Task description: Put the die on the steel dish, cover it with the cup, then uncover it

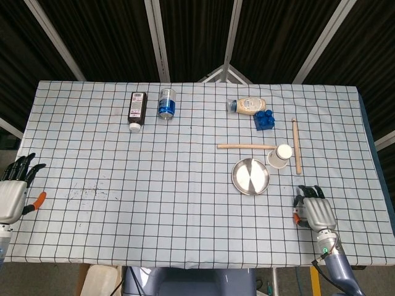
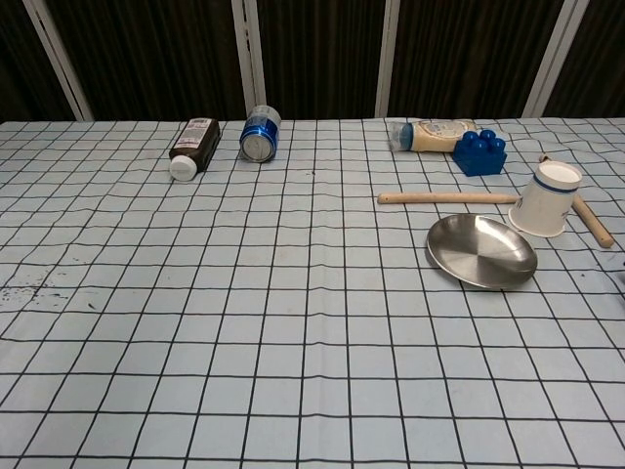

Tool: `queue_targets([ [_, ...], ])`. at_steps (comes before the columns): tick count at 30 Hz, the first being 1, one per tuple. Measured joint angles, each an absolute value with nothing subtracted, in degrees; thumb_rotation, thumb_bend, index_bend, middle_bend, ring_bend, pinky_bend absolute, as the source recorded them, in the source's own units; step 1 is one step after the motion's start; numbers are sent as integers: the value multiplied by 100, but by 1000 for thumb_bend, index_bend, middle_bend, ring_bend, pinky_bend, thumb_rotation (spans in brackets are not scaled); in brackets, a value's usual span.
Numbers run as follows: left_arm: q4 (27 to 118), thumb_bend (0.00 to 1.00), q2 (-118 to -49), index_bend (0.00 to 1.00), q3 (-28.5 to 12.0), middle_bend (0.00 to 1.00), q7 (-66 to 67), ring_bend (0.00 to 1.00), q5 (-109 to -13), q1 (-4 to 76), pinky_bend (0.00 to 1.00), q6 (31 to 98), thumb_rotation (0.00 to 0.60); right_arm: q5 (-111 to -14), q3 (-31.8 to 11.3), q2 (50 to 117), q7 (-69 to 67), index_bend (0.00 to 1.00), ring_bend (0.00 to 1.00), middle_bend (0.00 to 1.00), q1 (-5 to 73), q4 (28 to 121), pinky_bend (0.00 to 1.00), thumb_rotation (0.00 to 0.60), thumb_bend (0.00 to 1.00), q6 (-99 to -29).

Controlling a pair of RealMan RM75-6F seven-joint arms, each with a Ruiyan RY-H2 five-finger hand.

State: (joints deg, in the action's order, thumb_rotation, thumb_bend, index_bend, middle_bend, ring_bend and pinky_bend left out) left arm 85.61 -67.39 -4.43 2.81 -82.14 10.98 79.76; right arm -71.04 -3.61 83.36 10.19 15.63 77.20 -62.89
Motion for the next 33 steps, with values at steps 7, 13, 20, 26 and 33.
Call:
queue_targets([
  [7, 8563, 467, -6750, 186, -441, 0, 313, 0, -8204, 1100, 99, 7970, 600, -7103, -364, 8337, 982, 460, 125, 154, 1555, 7690, 0, 600, 348, -6296],
  [13, 8562, 467, -6753, 187, -443, 0, 320, 0, -8199, 1102, 98, 7967, 600, -7103, -367, 8347, 983, 489, 125, 154, 1555, 7674, 0, 600, 348, -6302],
  [20, 8565, 467, -6752, 189, -443, 0, 329, 0, -8191, 1101, 99, 7967, 600, -7080, -368, 8362, 1001, 513, 124, 154, 1558, 7648, 0, 600, 349, -6287],
  [26, 8567, 467, -6754, 189, -438, 0, 337, 0, -8195, 1103, 99, 7961, 600, -7072, -370, 8345, 999, 531, 125, 154, 1544, 7648, 0, 600, 348, -6305],
  [33, 8578, 468, -6748, 189, -432, 0, 343, 0, -8196, 1099, 99, 7964, 600, -7098, -363, 8330, 992, 546, 124, 154, 1537, 7666, 0, 600, 356, -6330],
])
